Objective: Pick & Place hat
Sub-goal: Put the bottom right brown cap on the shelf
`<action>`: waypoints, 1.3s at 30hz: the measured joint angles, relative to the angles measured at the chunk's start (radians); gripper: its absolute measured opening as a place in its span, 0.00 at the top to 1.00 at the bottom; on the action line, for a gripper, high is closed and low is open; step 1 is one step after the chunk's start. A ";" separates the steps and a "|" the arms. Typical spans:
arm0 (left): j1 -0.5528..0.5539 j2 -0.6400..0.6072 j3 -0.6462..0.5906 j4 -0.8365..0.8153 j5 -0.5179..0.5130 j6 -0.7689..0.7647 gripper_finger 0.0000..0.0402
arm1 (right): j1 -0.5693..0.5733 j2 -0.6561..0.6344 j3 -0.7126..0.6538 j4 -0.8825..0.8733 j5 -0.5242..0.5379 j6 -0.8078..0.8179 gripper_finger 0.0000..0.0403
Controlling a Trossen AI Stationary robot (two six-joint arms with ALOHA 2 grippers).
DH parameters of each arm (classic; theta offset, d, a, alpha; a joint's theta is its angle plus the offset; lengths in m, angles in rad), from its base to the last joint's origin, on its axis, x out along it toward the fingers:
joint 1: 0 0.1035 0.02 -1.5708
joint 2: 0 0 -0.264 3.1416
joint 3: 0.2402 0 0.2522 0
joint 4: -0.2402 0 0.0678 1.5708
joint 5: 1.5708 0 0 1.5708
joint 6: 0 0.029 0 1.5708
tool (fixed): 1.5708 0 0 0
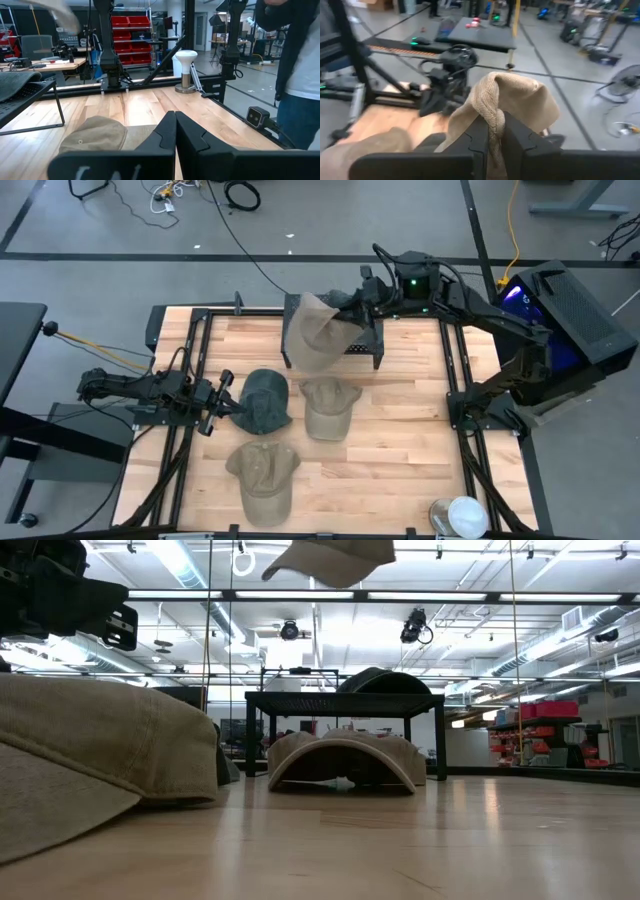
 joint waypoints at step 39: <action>0.000 0.000 0.000 0.000 0.000 0.000 0.99 | -0.254 0.177 0.001 0.086 -0.467 -0.028 0.91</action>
